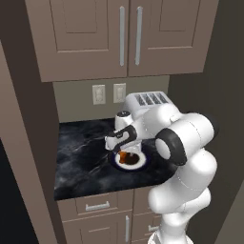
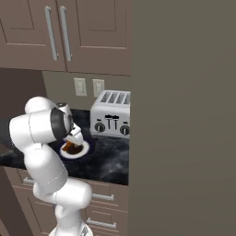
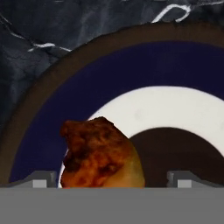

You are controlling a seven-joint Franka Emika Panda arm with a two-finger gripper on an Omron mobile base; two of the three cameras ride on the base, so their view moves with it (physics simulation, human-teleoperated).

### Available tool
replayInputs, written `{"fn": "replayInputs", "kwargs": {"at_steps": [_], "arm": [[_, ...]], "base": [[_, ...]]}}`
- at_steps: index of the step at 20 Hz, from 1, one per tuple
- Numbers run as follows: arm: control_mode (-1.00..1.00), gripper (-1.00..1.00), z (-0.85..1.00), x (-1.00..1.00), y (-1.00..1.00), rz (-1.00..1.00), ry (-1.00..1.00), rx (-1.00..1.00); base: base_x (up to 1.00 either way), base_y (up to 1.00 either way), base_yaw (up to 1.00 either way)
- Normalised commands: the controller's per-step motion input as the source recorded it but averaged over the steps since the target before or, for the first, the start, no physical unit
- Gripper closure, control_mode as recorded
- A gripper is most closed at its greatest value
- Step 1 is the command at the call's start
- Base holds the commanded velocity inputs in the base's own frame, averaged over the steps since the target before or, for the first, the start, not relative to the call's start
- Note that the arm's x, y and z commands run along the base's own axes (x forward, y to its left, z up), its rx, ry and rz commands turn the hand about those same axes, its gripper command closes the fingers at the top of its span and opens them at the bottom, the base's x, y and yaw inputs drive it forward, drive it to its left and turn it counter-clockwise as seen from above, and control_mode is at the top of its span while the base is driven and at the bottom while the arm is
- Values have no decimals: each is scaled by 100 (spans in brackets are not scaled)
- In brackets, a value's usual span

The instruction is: Place the chicken drumstick on the counter behind the older chicken drumstick on the same shelf of the fridge to maintain FIFO order. Close the fridge door when finished.

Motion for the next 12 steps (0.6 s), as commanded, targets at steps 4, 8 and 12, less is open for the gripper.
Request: {"fn": "replayInputs", "kwargs": {"at_steps": [4,8,12], "arm": [[-100,-100,-25,1,9,0,4,0],[-100,100,-26,0,12,0,5,-1],[-100,100,-17,-1,5,0,3,-4]], "base": [[0,0,0],[0,0,0],[0,0,0]]}}
